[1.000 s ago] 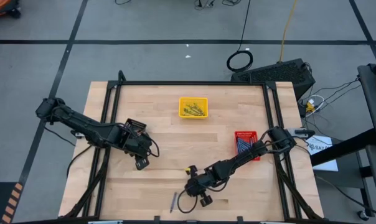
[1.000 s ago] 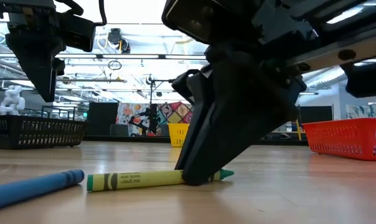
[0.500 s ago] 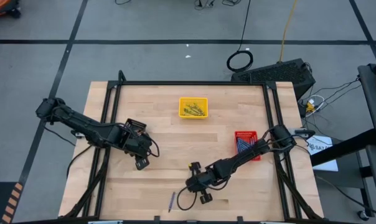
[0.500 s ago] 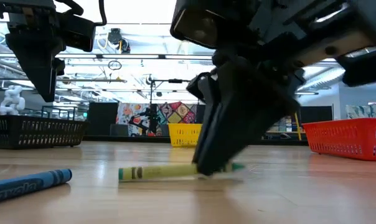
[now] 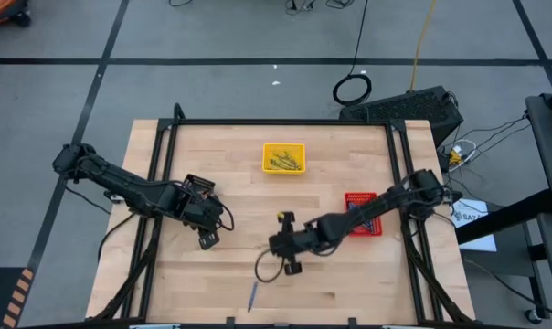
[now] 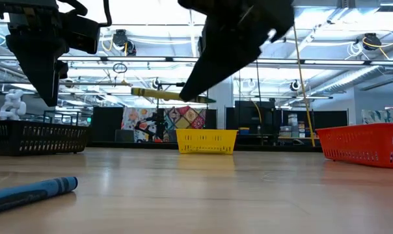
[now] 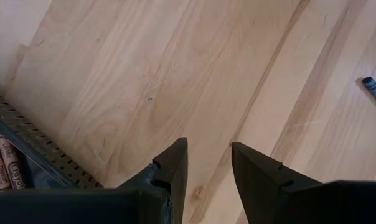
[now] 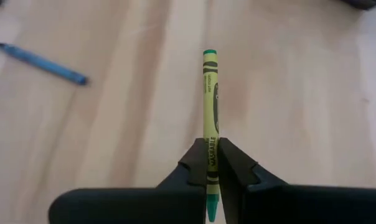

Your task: Sort crayons

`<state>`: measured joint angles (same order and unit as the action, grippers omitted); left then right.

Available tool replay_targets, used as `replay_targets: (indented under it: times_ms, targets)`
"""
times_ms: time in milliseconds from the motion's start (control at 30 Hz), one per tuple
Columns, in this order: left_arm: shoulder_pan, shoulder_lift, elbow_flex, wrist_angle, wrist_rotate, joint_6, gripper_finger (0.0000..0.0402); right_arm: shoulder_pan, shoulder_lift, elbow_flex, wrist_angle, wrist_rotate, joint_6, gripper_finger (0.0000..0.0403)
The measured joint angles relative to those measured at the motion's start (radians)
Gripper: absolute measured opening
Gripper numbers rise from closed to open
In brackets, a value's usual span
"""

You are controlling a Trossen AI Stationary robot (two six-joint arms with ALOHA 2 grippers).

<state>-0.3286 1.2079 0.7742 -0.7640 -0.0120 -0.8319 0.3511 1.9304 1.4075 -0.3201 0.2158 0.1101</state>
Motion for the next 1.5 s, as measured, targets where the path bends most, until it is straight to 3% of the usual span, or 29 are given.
replay_targets:
  times_ms: [433, 1000, 1267, 1433, 1500]
  targets:
    - [0.0, 0.0, 0.0, 0.0, 0.0, 0.0, 0.0128, -0.21, -0.089, 0.002, -0.063, -0.006, -0.09, 0.0]
    - [0.0, 0.0, 0.0, -0.001, 0.0, 0.001, 0.0128, -0.511, -0.097, 0.002, -0.131, -0.066, -0.187, 0.0]
    - [0.0, 0.0, 0.0, -0.001, 0.0, 0.001, 0.0128, -0.665, -0.097, 0.002, -0.181, -0.143, -0.183, 0.0]
    - [0.0, 0.0, 0.0, -0.001, 0.008, 0.0, 0.0128, -0.729, -0.097, 0.002, -0.19, -0.271, -0.186, 0.0]
    - [0.0, 0.0, 0.0, -0.001, 0.02, 0.0, 0.0128, -0.742, -0.097, 0.002, -0.196, -0.274, -0.186, 0.0]
